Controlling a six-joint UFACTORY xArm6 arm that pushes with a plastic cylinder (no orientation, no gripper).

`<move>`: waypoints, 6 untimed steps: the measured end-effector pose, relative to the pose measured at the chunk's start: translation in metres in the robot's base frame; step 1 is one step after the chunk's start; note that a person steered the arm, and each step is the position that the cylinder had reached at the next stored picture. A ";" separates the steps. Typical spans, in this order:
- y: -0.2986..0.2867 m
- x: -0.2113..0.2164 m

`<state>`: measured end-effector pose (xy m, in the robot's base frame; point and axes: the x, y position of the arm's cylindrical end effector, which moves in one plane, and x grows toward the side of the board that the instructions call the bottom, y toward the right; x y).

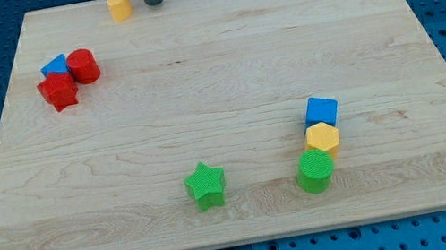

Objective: Push the green star to the center

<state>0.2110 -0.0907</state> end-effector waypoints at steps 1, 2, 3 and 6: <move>-0.026 0.005; -0.057 0.005; -0.072 0.005; 0.021 0.123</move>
<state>0.3340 -0.0698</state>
